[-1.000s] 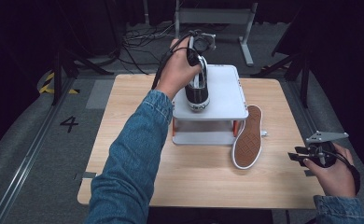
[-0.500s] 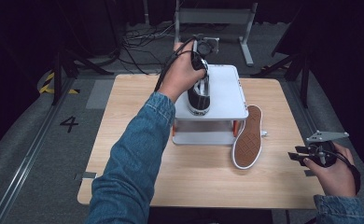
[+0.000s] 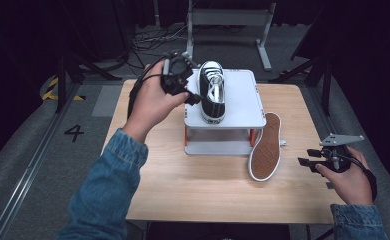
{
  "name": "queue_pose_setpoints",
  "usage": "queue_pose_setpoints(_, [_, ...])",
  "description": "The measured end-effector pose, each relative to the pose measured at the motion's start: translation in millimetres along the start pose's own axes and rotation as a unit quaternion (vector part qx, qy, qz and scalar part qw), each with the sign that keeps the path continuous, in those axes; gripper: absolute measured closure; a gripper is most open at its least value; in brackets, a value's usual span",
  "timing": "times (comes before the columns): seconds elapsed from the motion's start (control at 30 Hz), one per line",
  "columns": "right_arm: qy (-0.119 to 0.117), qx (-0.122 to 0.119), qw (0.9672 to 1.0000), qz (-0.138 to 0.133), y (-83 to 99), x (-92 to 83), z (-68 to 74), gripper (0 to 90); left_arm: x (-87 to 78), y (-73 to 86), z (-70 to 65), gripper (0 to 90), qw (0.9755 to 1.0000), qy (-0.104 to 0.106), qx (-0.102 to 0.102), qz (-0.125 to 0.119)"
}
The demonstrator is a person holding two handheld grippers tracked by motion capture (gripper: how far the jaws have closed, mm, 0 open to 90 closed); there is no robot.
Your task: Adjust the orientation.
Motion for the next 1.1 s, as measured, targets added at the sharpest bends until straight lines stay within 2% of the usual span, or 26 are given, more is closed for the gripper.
queue_pose_setpoints(0.1, [-0.006, -0.012, 0.9999, -0.008, -8.1, 6.5, 3.0, 46.4, -5.1, 31.3, 4.3, 26.4, 0.9998, -0.016, -0.009, 0.0])
queue_pose_setpoints(0.13, [-0.01, -0.01, 0.9999, -0.003, -10.3, 8.1, 4.3, 47.9, -5.1, 45.6, 7.0, 25.9, 0.9995, -0.026, -0.02, 0.003])
queue_pose_setpoints(0.2, [-0.006, -0.025, 0.9997, -0.001, -17.7, 11.4, 4.3, 50.0, -2.7, 64.7, 9.3, 25.9, 0.9986, -0.043, -0.032, 0.008])
queue_pose_setpoints(0.27, [-0.005, 0.003, 0.9999, 0.015, -21.3, 13.1, 3.3, 53.2, 0.7, 80.4, 9.4, 25.9, 0.9972, -0.064, -0.036, 0.017])
queue_pose_setpoints(0.3, [-0.005, 0.007, 0.9998, 0.019, -23.6, 13.7, 2.0, 55.7, 4.0, 90.9, 7.9, 25.9, 0.9968, -0.068, -0.035, 0.023])
queue_pose_setpoints(0.33, [-0.006, 0.004, 0.9998, 0.016, -29.7, 15.0, -0.3, 58.0, 8.4, 100.7, 5.2, 25.6, 0.9969, -0.06, -0.044, 0.026])
queue_pose_setpoints(0.37, [-0.006, 0.004, 0.9998, 0.016, -29.7, 15.0, -0.3, 58.0, 8.4, 100.7, 5.2, 25.3, 0.9969, -0.06, -0.044, 0.026])
queue_pose_setpoints(0.4, [-0.011, 0.002, 0.9999, 0.011, -35.8, 16.9, -2.1, 59.8, 13.8, 112.8, 3.5, 25.3, 0.9968, -0.049, -0.053, 0.034])
queue_pose_setpoints(0.57, [-0.027, -0.004, 0.9994, 0.023, -49.9, 31.7, -4.7, 67.0, 28.7, 151.5, 12.4, 24.9, 0.9929, -0.051, -0.09, 0.058])
queue_pose_setpoints(0.6, [-0.034, -0.007, 0.999, 0.03, -51.0, 35.7, -3.8, 69.0, 30.5, 156.5, 14.0, 25.0, 0.9924, -0.05, -0.096, 0.058])
queue_pose_setpoints(0.63, [-0.035, -0.009, 0.9987, 0.035, -51.3, 37.8, -3.5, 70.3, 34.9, 163.6, 16.6, 25.6, 0.9908, -0.042, -0.114, 0.06])
queue_pose_setpoints(0.73, [-0.033, -0.019, 0.9983, 0.044, -53.0, 45.2, -2.2, 75.7, 43.0, 175.5, 24.3, 24.8, 0.9881, -0.05, -0.121, 0.081])
queue_pose_setpoints(0.8, [-0.032, -0.026, 0.9984, 0.04, -53.4, 47.2, 0.4, 80.1, 52.5, 187.3, 31.0, 23.8, 0.985, -0.061, -0.131, 0.095])
queue_pose_setpoints(0.83, [-0.032, -0.028, 0.9984, 0.037, -53.3, 47.9, 1.3, 82.4, 57.9, 194.9, 33.0, 22.7, 0.9826, -0.06, -0.141, 0.105])
queue_pose_setpoints(0.87, [-0.03, -0.028, 0.9986, 0.033, -53.5, 48.9, 2.2, 84.2, 60.5, 198.3, 34.3, 23.6, 0.9814, -0.058, -0.151, 0.104])
queue_pose_setpoints(0.9, [-0.03, -0.028, 0.9987, 0.031, -53.7, 49.4, 2.8, 85.5, 63.9, 203.0, 36.4, 24.2, 0.9792, -0.057, -0.17, 0.095])
queue_pose_setpoints(0.93, [-0.031, -0.029, 0.9987, 0.027, -54.3, 50.7, 4.0, 86.9, 65.1, 205.9, 38.0, 24.0, 0.9786, -0.059, -0.174, 0.093])
queue_pose_setpoints(1.0, [-0.037, -0.033, 0.9984, 0.027, -55.8, 53.8, 7.4, 89.2, 68.5, 215.4, 43.5, 22.8, 0.979, -0.091, -0.155, 0.095])
queue_pose_setpoints(1.03, [-0.04, -0.034, 0.9983, 0.026, -56.6, 55.5, 8.7, 89.9, 70.1, 217.6, 44.9, 23.2, 0.978, -0.097, -0.16, 0.092])
queue_pose_setpoints(1.07, [-0.04, -0.034, 0.9983, 0.026, -56.6, 55.5, 8.7, 89.9, 70.1, 217.6, 44.9, 23.6, 0.978, -0.097, -0.16, 0.092])
queue_pose_setpoints(1.1, [-0.047, -0.036, 0.9977, 0.032, -56.2, 60.5, 11.2, 90.0, 73.2, 222.2, 46.5, 23.5, 0.9766, -0.094, -0.165, 0.1])
Point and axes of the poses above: each handheld gripper's, and its own axes: x roughly forward along the jaws, y roughly out of its underside, z roughly to its left, the point moved 8 cm from there along x, roughly forward along the jaws, and after that the axes turned 10 degrees about -x, right-handed, at the moved point
